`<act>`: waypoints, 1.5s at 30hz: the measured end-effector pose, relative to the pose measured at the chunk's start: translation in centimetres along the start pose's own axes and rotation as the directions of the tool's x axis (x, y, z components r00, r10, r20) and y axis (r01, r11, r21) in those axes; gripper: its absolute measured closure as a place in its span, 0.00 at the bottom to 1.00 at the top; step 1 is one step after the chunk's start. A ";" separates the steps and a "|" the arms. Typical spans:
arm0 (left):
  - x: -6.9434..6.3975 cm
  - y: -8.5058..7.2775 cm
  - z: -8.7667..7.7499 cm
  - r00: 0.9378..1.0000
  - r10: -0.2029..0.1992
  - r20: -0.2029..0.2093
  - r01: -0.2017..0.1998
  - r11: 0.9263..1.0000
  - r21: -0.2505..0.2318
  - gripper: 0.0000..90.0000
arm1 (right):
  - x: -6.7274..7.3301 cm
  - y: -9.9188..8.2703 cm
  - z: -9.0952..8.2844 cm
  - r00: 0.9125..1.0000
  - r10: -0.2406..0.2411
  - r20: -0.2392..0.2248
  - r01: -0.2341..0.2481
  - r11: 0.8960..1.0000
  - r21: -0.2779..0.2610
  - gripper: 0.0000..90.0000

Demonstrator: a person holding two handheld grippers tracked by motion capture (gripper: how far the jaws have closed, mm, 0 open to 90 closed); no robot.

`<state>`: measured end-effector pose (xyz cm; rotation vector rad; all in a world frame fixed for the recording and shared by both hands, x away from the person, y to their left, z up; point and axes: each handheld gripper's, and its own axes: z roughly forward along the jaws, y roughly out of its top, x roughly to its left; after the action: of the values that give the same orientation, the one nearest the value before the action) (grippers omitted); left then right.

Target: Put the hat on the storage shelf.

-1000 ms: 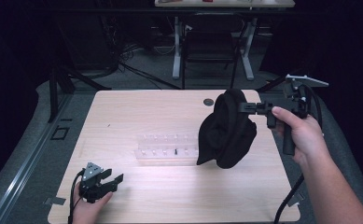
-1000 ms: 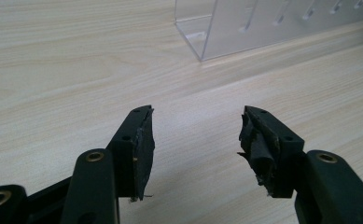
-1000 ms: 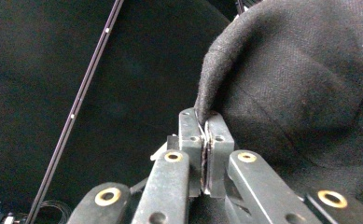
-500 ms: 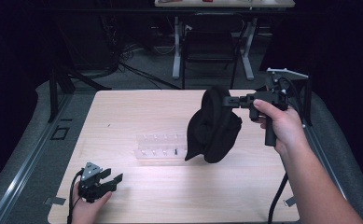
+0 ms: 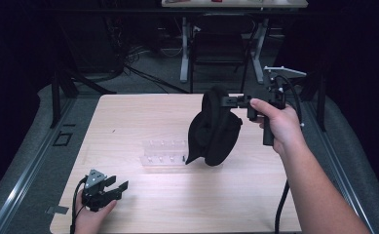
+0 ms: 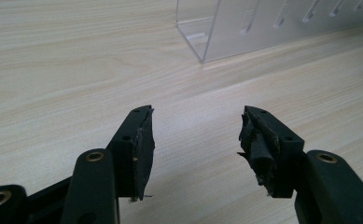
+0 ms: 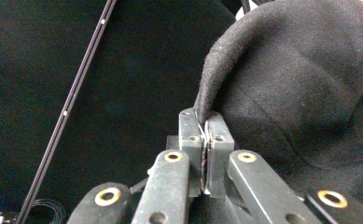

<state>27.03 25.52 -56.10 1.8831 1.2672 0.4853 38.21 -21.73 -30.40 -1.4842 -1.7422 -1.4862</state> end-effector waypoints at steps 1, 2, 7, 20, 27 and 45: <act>0.0 0.0 0.0 1.000 0.001 0.000 -0.001 1.000 0.000 0.49 | 0.0 0.1 0.2 1.000 -0.004 0.001 0.004 1.000 0.002 0.98; 0.0 0.0 0.0 1.000 0.001 0.000 -0.001 1.000 0.000 0.49 | 0.0 0.1 0.3 1.000 -0.004 -0.001 0.004 1.000 0.001 0.98; 0.0 0.0 0.0 1.000 0.000 0.001 0.000 1.000 -0.002 0.49 | -0.1 0.5 1.4 1.000 -0.010 0.007 0.010 1.000 0.004 0.98; 0.0 0.0 0.0 1.000 -0.001 0.000 0.001 1.000 -0.005 0.49 | -0.7 0.8 3.3 1.000 -0.003 0.028 0.002 1.000 0.011 0.98; 0.0 0.1 0.1 1.000 0.004 0.005 -0.004 1.000 -0.001 0.49 | -0.9 0.8 3.4 0.999 -0.002 0.038 0.002 1.000 0.005 0.98; -0.3 0.3 0.2 1.000 0.000 0.010 0.000 1.000 -0.011 0.50 | -0.8 0.4 5.4 1.000 0.010 0.005 -0.010 1.000 0.018 0.98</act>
<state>27.20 25.15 -55.92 1.8746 1.2557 0.4816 40.54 -17.37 -32.81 -1.4866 -1.7443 -1.4594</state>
